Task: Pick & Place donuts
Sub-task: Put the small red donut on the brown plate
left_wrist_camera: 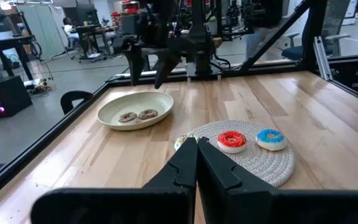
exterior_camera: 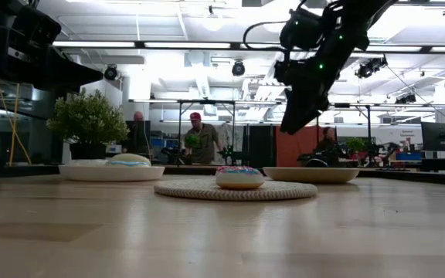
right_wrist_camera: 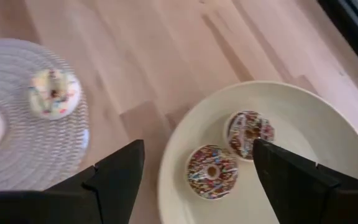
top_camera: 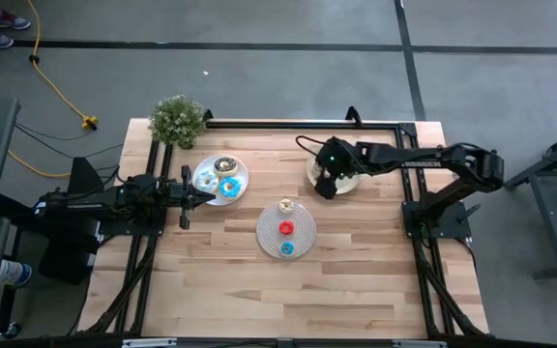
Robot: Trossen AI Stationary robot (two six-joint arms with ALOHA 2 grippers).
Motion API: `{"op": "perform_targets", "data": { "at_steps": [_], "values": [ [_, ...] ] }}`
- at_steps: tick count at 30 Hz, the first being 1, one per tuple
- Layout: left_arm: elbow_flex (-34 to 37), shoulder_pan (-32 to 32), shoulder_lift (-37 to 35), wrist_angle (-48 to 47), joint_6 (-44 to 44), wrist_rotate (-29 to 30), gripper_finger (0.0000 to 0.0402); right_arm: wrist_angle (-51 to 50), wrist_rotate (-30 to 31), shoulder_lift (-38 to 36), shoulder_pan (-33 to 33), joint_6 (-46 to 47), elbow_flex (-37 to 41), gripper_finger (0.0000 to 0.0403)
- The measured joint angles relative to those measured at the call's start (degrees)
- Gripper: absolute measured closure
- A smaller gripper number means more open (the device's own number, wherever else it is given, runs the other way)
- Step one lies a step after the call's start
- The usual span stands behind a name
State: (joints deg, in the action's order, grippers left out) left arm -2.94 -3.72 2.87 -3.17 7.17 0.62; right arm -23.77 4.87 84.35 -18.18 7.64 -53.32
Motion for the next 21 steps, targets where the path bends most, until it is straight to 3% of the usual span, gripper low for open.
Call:
{"op": "perform_targets", "data": {
  "at_steps": [16, 21],
  "values": [
    [0.0, 0.0, 0.0, 0.0, 0.0, 0.0, 0.0401, 1.5, -7.4, -5.8, 5.8, 0.0, -0.1, 0.0111],
    [0.0, 0.0, 0.0, 0.0, 0.0, 0.0, 0.0401, -3.4, -9.7, -6.2, 6.4, -0.1, -5.0, 0.0111]
  ]
}}
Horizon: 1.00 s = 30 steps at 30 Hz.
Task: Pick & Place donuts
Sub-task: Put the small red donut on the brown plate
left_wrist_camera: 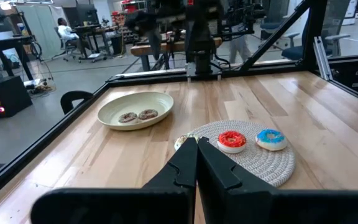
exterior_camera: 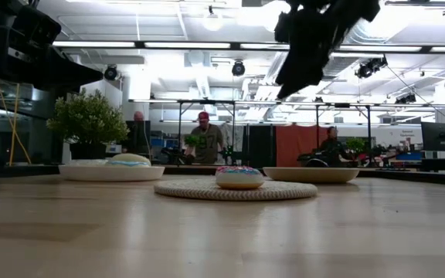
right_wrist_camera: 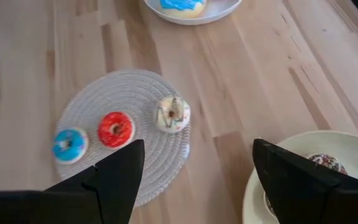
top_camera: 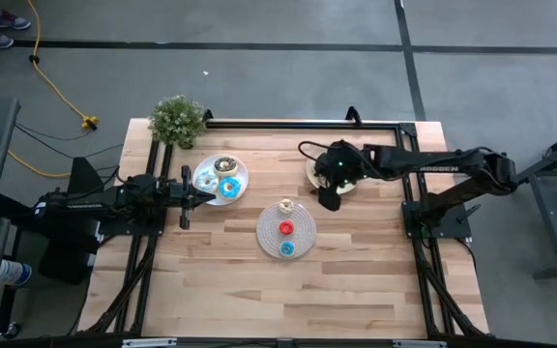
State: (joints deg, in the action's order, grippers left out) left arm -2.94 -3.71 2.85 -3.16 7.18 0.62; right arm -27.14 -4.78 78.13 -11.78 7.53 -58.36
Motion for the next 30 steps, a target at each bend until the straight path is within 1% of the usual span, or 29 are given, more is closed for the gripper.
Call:
{"op": "perform_targets", "data": {
  "at_steps": [2, 9, 14, 20, 22, 24, 30],
  "values": [
    [0.0, 0.0, 0.0, 0.0, 0.0, 0.0, 0.0401, -3.0, -0.1, 0.0, 0.6, -0.3, -2.6, 0.0111],
    [0.0, 0.0, 0.0, 0.0, 0.0, 0.0, 0.0401, -10.5, 0.1, 0.0, 2.9, -8.0, -9.9, 0.0111],
    [0.0, 0.0, 0.0, 0.0, 0.0, 0.0, 0.0401, -13.0, -0.1, 0.0, 5.0, -17.1, -11.7, 0.0111],
    [0.0, 0.0, 0.0, 0.0, 0.0, 0.0, 0.0401, -12.5, 0.2, 1.4, 7.0, -28.4, -11.8, 0.0111],
    [0.0, 0.0, 0.0, 0.0, 0.0, 0.0, 0.0401, -12.3, 0.4, 2.5, 7.7, -30.4, -12.0, 0.0111],
    [0.0, 0.0, 0.0, 0.0, 0.0, 0.0, 0.0401, -13.7, 0.8, 4.2, 8.3, -31.0, -13.9, 0.0111],
    [0.0, 0.0, 0.0, 0.0, 0.0, 0.0, 0.0401, -22.3, 3.3, 12.3, 9.7, -33.6, -25.3, 0.0111]
  ]
}}
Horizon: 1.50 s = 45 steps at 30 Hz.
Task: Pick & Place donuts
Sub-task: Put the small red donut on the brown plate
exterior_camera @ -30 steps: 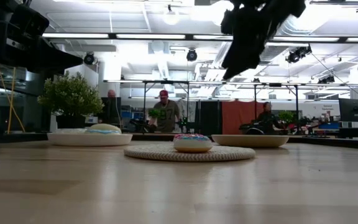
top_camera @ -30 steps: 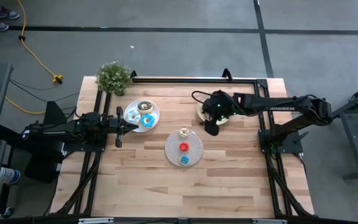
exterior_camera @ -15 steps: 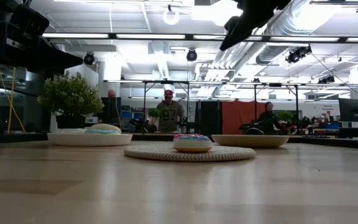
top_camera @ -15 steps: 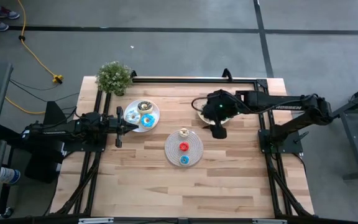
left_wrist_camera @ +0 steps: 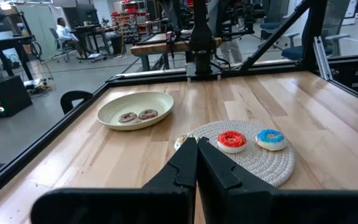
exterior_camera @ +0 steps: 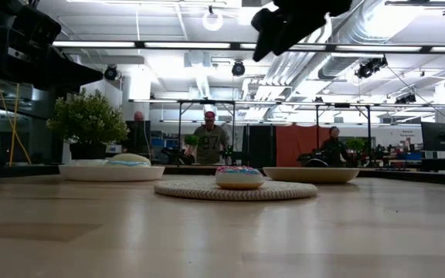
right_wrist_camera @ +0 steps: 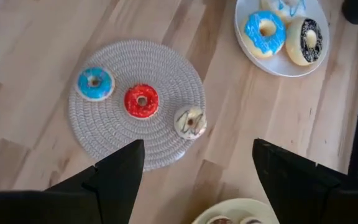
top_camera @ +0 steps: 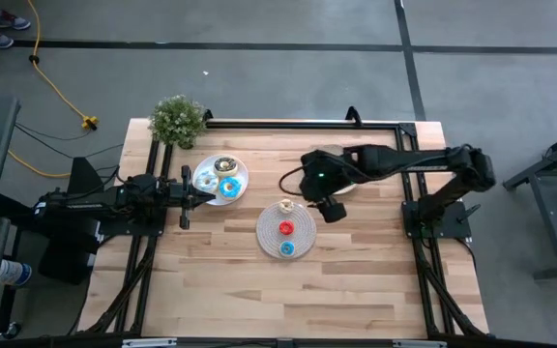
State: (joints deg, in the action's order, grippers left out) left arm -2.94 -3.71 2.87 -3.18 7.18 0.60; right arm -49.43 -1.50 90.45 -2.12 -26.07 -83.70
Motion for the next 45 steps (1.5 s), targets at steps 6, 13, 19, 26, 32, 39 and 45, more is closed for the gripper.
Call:
{"op": "perform_targets", "data": {
  "at_steps": [6, 13, 19, 26, 32, 39, 45],
  "values": [
    [0.0, 0.0, 0.0, 0.0, 0.0, 0.0, 0.0401, -4.6, 0.0, 8.3, 1.3, -3.5, -8.0, 0.0111],
    [0.0, 0.0, 0.0, 0.0, 0.0, 0.0, 0.0401, -5.3, -0.2, 14.1, 2.9, -6.2, -9.2, 0.0111],
    [0.0, 0.0, 0.0, 0.0, 0.0, 0.0, 0.0401, -5.2, -0.3, 18.1, 4.1, -6.1, -9.2, 0.0111],
    [0.0, 0.0, 0.0, 0.0, 0.0, 0.0, 0.0401, -4.7, -0.4, 22.0, 4.8, -6.1, -9.2, 0.0111],
    [0.0, 0.0, 0.0, 0.0, 0.0, 0.0, 0.0401, -3.8, -0.8, 24.7, 5.3, -6.0, -9.2, 0.0111],
    [0.0, 0.0, 0.0, 0.0, 0.0, 0.0, 0.0401, -2.0, -2.1, 26.9, 6.1, -5.9, -9.2, 0.0111],
    [0.0, 0.0, 0.0, 0.0, 0.0, 0.0, 0.0401, -0.1, -3.4, 28.1, 6.0, -5.9, -9.2, 0.0111]
  ]
}}
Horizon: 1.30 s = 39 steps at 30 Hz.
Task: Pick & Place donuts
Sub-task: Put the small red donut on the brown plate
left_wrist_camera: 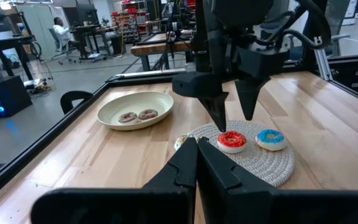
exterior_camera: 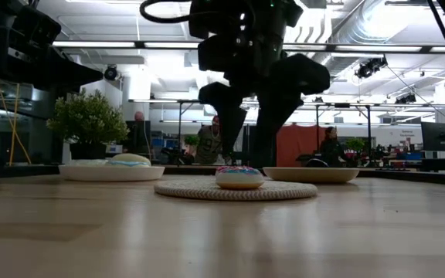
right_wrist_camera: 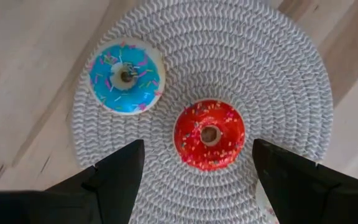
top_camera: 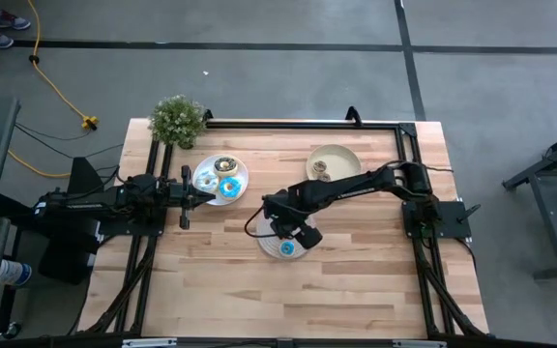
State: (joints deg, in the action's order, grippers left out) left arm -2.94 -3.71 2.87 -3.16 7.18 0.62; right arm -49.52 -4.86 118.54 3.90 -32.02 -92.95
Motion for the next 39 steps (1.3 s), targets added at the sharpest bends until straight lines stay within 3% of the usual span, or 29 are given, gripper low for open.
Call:
{"op": "perform_targets", "data": {
  "at_steps": [8, 19, 39],
  "values": [
    [0.0, 0.0, 0.0, 0.0, 0.0, 0.0, 0.0401, 1.2, 0.5, 1.3, 0.0, -0.1, 0.2, 0.0111],
    [0.0, 0.0, 0.0, 0.0, 0.0, 0.0, 0.0401, 8.7, 2.6, 1.1, -0.1, 0.2, 6.7, 0.0111],
    [0.0, 0.0, 0.0, 0.0, 0.0, 0.0, 0.0401, 10.0, 3.2, 1.0, -0.1, 1.1, 6.9, 0.0111]
  ]
}}
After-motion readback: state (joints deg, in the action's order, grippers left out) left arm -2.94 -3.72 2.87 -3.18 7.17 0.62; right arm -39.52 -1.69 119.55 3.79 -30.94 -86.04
